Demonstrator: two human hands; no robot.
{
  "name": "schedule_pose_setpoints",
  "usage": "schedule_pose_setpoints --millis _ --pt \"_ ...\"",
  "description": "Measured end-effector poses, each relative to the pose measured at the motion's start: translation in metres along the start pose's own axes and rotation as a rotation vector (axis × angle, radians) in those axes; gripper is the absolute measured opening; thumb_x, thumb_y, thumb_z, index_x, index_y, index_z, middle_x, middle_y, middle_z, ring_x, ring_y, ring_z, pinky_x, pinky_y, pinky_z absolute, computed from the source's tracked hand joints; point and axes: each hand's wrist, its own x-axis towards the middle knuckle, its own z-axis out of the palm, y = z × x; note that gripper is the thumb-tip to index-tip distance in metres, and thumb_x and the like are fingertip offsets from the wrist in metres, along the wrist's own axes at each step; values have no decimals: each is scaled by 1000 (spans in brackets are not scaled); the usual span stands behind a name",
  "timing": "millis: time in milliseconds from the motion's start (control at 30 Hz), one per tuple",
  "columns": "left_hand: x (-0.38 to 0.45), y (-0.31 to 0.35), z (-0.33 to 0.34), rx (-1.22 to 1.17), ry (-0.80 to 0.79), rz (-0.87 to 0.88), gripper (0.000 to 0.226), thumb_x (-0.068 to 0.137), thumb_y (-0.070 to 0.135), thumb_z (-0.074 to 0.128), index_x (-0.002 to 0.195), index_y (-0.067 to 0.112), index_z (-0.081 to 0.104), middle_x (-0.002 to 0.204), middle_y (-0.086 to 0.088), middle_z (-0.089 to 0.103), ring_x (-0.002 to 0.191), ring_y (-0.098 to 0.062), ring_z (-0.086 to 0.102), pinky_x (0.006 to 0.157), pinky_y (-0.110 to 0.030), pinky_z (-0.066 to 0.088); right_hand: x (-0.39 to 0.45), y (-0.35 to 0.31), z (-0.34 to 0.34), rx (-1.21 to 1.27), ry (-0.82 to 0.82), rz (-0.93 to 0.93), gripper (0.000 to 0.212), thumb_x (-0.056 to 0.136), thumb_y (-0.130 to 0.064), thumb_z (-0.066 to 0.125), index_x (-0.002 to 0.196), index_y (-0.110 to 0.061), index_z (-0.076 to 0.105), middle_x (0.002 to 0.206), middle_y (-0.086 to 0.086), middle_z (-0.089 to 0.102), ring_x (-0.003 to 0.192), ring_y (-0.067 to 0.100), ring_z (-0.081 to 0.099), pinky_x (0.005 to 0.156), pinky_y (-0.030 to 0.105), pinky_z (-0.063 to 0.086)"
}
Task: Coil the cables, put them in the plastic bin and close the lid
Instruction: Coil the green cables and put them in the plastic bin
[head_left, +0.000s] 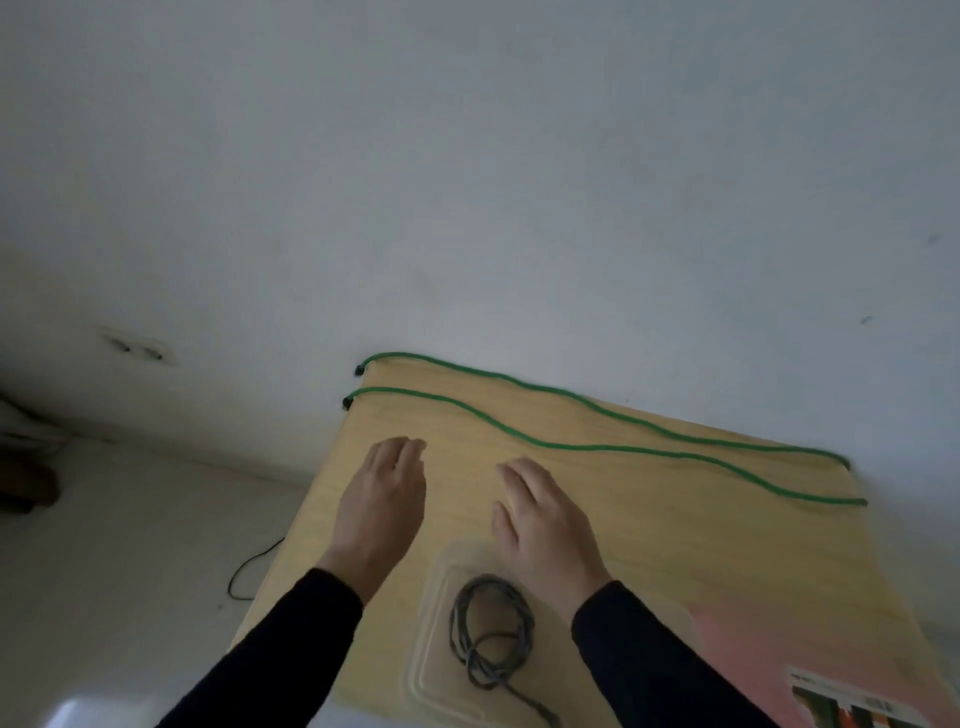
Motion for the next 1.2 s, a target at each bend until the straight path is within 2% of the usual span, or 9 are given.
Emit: schedule_pose_setpoints --millis 100,267,500,600,700,800,933,1033,1200 --pt "26 -32 3 38 -27 -51 22 80 -4 64 101 -3 63 92 -19 66 83 -35 62 66 -37 54 38 0 9 8 -7 -6 37 89 -20 51 122 -3 54 124 11 58 114 23 56 92 30 48" --pt "69 -85 20 56 -73 -71 26 78 -5 65 104 -5 61 93 -22 65 86 -38 62 68 -39 53 99 -6 36 22 -92 10 46 96 -21 40 139 -8 34 143 7 40 130 18 38 103 28 36" --pt "116 -135 66 45 -156 41 32 70 0 73 100 -5 64 89 -19 68 81 -33 67 64 -33 55 168 -4 94 36 -123 101 45 96 -18 42 139 -6 35 143 9 41 132 20 37 106 27 31" --pt "121 -153 85 5 -208 47 27 80 17 48 93 1 65 85 -15 67 79 -32 65 58 -33 53 183 2 116 31 -148 99 42 93 -13 49 134 -2 43 133 15 52 123 28 47 103 36 38" --pt "124 -162 92 -56 -205 13 24 82 19 43 83 6 63 78 -12 62 75 -31 61 50 -32 46 189 10 129 -1 -156 81 39 87 -6 59 124 0 53 106 19 66 102 36 58 82 44 51" --pt "134 -160 86 -179 -128 -48 14 89 12 50 89 3 60 86 -15 60 77 -31 57 58 -32 42 193 14 124 78 -47 76 35 84 -1 61 118 -3 59 85 16 64 84 29 59 64 40 53" --pt "162 -147 55 -381 4 -43 11 95 7 44 95 4 55 86 -6 52 71 -21 49 65 -27 36 199 12 82 262 100 88 42 91 -1 49 129 -19 53 89 5 56 87 5 55 62 24 44" --pt "188 -120 20 -586 36 -55 15 99 15 37 91 10 49 73 -1 49 63 -25 50 53 -33 47 200 16 37 305 235 69 41 95 -9 46 132 -25 49 81 -1 49 72 4 51 62 18 43" --pt "204 -50 -31 -931 6 -80 22 102 21 28 87 13 42 67 5 42 55 -9 47 56 -17 47 189 23 -38 273 458 -8 37 95 -15 44 130 -21 51 73 -1 45 60 9 38 58 8 34"
